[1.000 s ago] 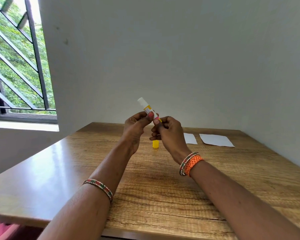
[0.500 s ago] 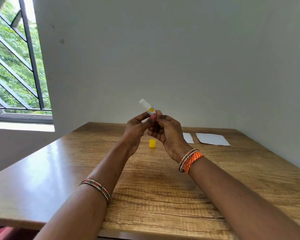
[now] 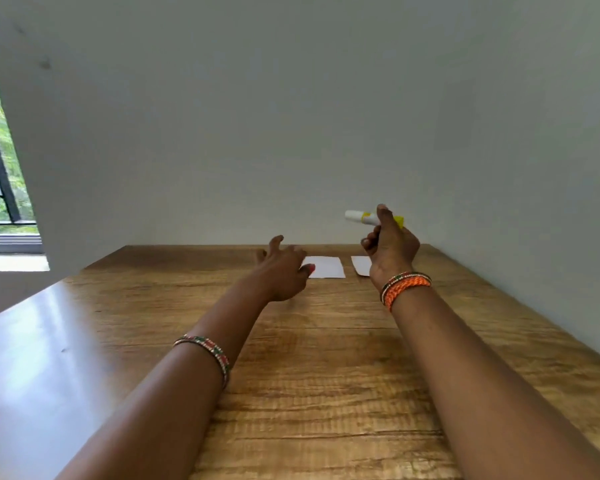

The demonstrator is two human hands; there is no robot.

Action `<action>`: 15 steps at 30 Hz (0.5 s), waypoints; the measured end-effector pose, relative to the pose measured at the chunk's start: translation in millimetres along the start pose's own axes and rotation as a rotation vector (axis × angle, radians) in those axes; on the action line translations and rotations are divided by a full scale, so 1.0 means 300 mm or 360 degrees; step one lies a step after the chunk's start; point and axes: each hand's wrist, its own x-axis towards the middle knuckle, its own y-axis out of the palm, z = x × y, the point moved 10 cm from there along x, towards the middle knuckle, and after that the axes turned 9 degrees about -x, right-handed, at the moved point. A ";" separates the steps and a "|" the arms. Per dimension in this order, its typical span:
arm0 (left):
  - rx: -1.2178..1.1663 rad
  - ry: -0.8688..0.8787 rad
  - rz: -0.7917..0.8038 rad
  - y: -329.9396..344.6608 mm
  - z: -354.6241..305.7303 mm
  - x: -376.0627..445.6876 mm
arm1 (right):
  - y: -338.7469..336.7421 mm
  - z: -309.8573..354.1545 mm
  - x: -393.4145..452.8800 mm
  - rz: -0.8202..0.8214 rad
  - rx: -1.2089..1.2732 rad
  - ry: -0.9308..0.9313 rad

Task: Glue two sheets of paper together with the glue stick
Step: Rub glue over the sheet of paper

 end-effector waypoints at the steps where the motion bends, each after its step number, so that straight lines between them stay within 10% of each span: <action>1: 0.0072 -0.0013 0.0043 0.025 -0.004 0.041 | 0.002 -0.021 0.007 0.0008 0.0013 0.0057; 15: 0.0248 -0.0037 0.0374 0.117 -0.030 0.121 | 0.018 -0.077 0.021 0.0171 0.0368 0.0369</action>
